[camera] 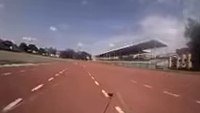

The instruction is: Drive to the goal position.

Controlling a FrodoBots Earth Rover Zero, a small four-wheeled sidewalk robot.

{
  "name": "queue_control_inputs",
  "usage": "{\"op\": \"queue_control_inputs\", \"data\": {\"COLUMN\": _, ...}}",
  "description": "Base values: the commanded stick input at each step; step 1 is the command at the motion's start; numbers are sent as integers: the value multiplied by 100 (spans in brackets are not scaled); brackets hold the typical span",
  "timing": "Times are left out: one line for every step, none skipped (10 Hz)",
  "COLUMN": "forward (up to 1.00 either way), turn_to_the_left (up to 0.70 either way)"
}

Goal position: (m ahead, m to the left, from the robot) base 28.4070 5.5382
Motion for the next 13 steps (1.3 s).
{"op": "queue_control_inputs", "data": {"forward": 70, "turn_to_the_left": -35}}
{"op": "queue_control_inputs", "data": {"forward": 70, "turn_to_the_left": -35}}
{"op": "queue_control_inputs", "data": {"forward": 70, "turn_to_the_left": -35}}
{"op": "queue_control_inputs", "data": {"forward": 70, "turn_to_the_left": -35}}
{"op": "queue_control_inputs", "data": {"forward": 70, "turn_to_the_left": -35}}
{"op": "queue_control_inputs", "data": {"forward": 70, "turn_to_the_left": -35}}
{"op": "queue_control_inputs", "data": {"forward": 70, "turn_to_the_left": -35}}
{"op": "queue_control_inputs", "data": {"forward": 70, "turn_to_the_left": 0}}
{"op": "queue_control_inputs", "data": {"forward": 70, "turn_to_the_left": 0}}
{"op": "queue_control_inputs", "data": {"forward": 70, "turn_to_the_left": 0}}
{"op": "queue_control_inputs", "data": {"forward": 70, "turn_to_the_left": 0}}
{"op": "queue_control_inputs", "data": {"forward": 70, "turn_to_the_left": 0}}
{"op": "queue_control_inputs", "data": {"forward": 70, "turn_to_the_left": 0}}
